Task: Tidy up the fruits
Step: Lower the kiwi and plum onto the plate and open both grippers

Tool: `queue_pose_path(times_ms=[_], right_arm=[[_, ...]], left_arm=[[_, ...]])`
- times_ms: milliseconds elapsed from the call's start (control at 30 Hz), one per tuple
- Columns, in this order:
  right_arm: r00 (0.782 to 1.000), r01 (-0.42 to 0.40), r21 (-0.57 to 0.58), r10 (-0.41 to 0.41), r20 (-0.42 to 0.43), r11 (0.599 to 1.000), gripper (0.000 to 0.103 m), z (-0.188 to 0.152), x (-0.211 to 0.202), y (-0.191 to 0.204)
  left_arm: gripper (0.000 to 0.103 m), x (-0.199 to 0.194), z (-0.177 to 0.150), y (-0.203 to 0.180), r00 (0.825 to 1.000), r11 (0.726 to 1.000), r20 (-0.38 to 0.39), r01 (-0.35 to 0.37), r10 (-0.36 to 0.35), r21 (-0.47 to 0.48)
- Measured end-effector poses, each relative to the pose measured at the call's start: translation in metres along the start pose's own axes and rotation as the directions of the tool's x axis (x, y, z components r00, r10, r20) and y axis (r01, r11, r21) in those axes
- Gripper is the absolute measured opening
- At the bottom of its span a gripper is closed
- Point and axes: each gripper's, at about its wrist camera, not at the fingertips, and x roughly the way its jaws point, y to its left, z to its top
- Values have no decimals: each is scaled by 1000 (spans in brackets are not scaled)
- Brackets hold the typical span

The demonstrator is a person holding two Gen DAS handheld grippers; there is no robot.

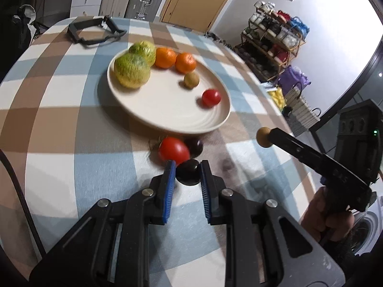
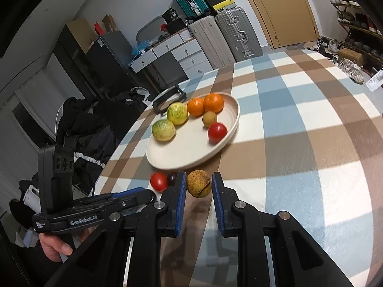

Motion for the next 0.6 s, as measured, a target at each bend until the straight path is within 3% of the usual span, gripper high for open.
queue_pose_path(times_ms=[300,600], right_arm=[[1000,-5,-9,5,15,1000,22,51,13,-6],[1000,1,-38,-1,3,999,22,116,51,-10]], left_arm=[[18,2,55,-8,996,1000,83,9,-11,24],[18,46,120,-6,993,1000,115,-13,13,-5]])
